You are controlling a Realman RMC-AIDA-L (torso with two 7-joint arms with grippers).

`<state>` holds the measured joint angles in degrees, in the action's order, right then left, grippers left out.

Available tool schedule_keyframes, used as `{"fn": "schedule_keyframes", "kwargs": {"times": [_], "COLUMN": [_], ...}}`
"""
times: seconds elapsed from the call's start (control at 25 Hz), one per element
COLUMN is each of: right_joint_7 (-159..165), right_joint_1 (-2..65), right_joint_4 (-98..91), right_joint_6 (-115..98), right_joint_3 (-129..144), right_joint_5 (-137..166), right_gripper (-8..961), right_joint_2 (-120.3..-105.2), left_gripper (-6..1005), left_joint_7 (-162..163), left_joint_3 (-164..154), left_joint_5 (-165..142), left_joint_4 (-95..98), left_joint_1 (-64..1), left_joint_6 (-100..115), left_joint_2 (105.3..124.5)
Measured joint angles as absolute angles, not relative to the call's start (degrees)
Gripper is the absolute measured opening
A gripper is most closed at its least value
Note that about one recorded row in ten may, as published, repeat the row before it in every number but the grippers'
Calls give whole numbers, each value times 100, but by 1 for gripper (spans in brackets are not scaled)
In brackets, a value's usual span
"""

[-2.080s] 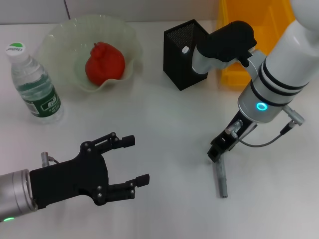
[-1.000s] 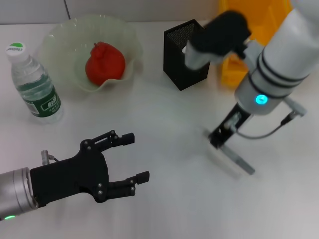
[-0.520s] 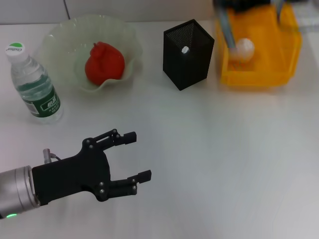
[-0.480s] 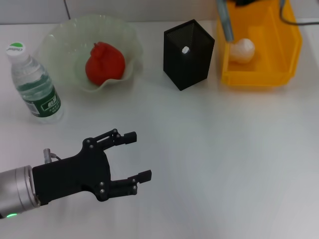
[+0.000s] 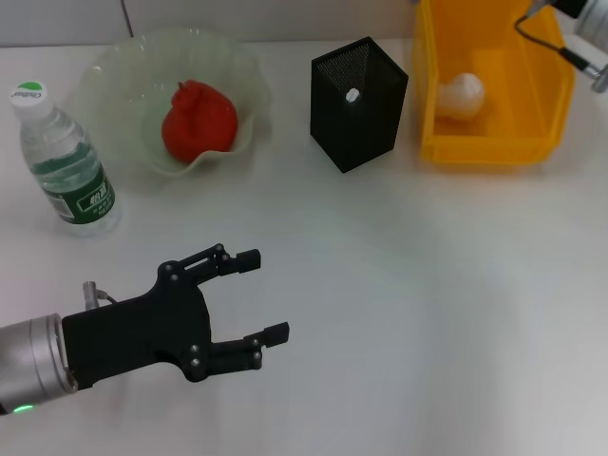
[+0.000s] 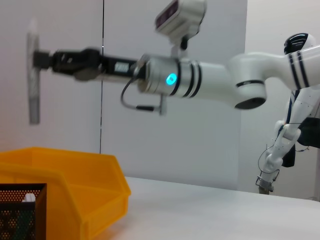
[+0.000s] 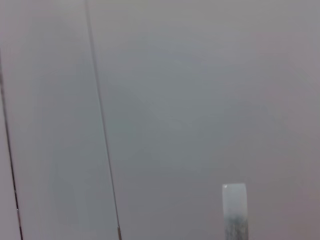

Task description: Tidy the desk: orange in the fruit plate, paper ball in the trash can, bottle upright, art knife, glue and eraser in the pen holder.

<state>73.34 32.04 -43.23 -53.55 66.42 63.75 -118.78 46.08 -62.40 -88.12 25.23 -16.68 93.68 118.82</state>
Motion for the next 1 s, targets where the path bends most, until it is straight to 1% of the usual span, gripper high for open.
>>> {"fn": "schedule_keyframes", "kwargs": {"times": [0.08, 0.16, 0.24, 0.32, 0.56, 0.68, 0.84, 1.0], "right_joint_7": [7060, 7040, 6998, 6913, 6855, 6713, 6659, 6846], "right_joint_1": [3580, 3771, 3858, 3897, 3927, 3839, 3584, 3220], "right_joint_4": [-3666, -3356, -3215, -3124, -2937, -2927, -2981, -3294], "right_joint_6": [-5354, -5312, -5249, -5058, -4864, -4893, -5051, -5427], "right_joint_3": [6582, 6599, 6604, 6685, 7024, 7143, 7140, 7160], "right_joint_5": [6308, 6356, 6389, 6431, 6487, 6508, 6468, 6508], "right_gripper": [124, 124, 125, 125, 122, 121, 206, 292], "right_joint_2": [-11844, -11833, -11860, -11911, -11927, -11935, -11961, -11934], "left_gripper": [841, 841, 841, 841, 841, 841, 841, 841], "left_joint_7": [4616, 4630, 4636, 4634, 4619, 4614, 4625, 4653], "left_joint_3": [-6240, -6240, -6240, -6240, -6240, -6241, -6246, -6241], "left_joint_5": [-8811, -8811, -8811, -8811, -8809, -8807, -8808, -8806], "left_joint_4": [2523, 2523, 2523, 2523, 2523, 2519, 2516, 2513], "left_joint_1": [-1676, -1679, -1679, -1677, -1681, -1680, -1679, -1679], "left_joint_6": [9369, 9373, 9383, 9392, 9399, 9401, 9401, 9400], "left_joint_2": [11882, 11882, 11882, 11883, 11883, 11883, 11883, 11883]}}
